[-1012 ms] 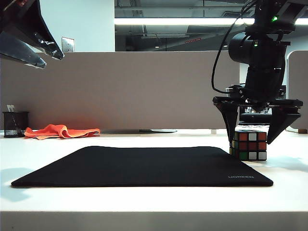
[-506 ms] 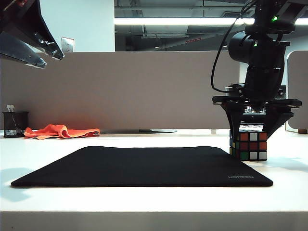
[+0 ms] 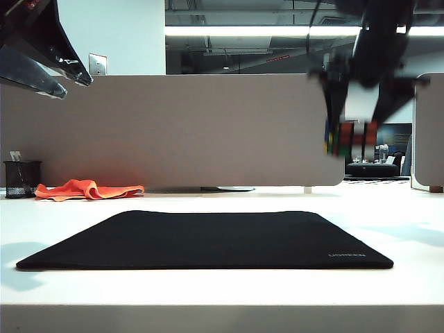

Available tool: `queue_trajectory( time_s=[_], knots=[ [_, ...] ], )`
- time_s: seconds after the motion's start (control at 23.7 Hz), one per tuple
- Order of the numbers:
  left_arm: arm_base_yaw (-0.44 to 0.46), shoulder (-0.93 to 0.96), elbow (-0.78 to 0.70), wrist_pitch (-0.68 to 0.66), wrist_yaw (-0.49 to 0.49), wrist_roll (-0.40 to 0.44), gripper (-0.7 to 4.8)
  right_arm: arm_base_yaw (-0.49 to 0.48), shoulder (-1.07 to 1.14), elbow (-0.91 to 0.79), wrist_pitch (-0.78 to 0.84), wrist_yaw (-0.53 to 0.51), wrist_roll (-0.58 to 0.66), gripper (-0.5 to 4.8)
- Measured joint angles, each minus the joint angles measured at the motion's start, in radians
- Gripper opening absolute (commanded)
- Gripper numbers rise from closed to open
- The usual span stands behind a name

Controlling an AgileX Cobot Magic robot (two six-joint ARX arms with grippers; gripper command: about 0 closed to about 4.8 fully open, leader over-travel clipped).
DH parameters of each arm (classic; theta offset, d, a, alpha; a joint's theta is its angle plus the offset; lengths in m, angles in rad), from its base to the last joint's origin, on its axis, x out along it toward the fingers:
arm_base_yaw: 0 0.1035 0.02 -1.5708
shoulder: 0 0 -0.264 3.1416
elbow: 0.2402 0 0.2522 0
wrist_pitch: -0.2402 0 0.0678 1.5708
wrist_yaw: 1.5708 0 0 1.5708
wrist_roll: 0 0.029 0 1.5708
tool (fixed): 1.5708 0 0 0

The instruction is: Pick up the cube on the right side of the mouse pad, then place it in the center of the mouse pad.

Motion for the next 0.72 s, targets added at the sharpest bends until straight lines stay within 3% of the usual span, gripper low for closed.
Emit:
queue_trajectory(
  time_s=[0.13,0.25,0.72],
  knots=[
    [0.000,0.000,0.000,0.000,0.000,0.000,2.42,0.000,-0.058,0.043,-0.003,-0.052,0.000,2.78],
    [0.000,0.000,0.000,0.000,0.000,0.000,2.41,0.014,-0.106,0.111,0.013,-0.181,0.001,2.78],
    [0.000,0.000,0.000,0.000,0.000,0.000,2.41,0.239,0.027,0.148,0.071,-0.142,-0.055,2.79]
  ],
)
